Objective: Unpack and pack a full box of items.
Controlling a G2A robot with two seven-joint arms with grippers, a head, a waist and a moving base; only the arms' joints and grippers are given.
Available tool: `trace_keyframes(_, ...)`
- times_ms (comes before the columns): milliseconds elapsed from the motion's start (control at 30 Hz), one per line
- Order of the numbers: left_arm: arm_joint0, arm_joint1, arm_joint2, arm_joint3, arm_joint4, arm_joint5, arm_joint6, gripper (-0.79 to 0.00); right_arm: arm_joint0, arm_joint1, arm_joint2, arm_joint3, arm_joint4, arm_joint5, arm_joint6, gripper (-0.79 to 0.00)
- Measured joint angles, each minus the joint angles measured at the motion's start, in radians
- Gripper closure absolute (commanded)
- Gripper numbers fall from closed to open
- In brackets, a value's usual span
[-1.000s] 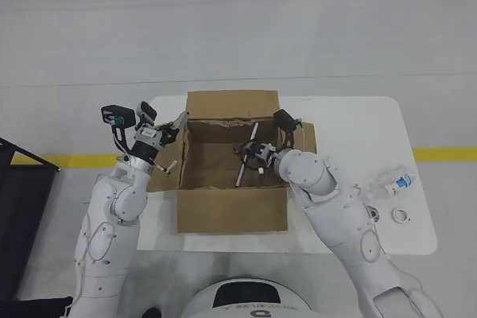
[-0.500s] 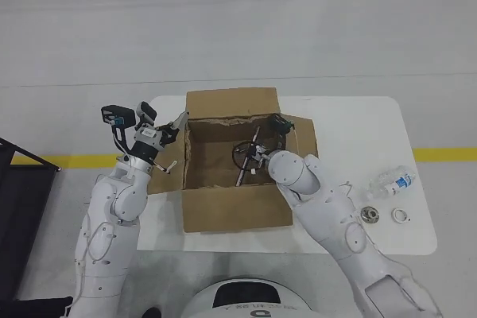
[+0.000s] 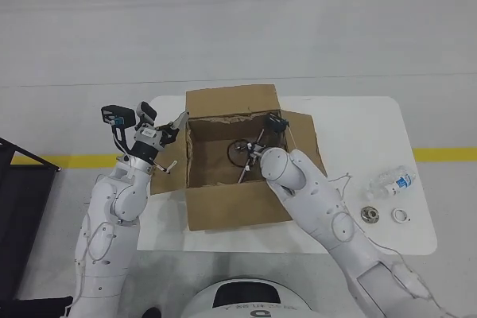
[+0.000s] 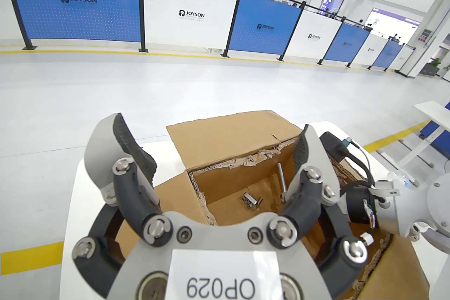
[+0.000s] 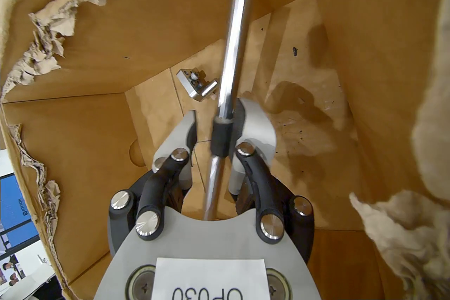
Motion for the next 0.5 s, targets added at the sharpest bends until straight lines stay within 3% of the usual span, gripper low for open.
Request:
trace_keyframes(233,0.000,0.000,0.000,0.000,0.000,0.000,0.000,-0.785,-0.031,0.009,0.059,-0.075,0.005,0.003,-0.023,-0.391)
trace_keyframes(300,0.000,0.000,0.000,0.000,0.000,0.000,0.000,-0.785,-0.070,0.019,0.100,-0.157,0.020,-0.025,-0.010,-0.413)
trace_keyframes(400,0.000,0.000,0.000,0.000,0.000,0.000,0.000,-0.785,-0.166,0.043,0.204,-0.332,0.066,-0.086,0.020,-0.360)
trace_keyframes(500,0.000,0.000,0.000,0.000,0.000,0.000,0.000,-0.785,-0.289,0.066,0.337,-0.524,0.151,-0.167,0.083,-0.369)
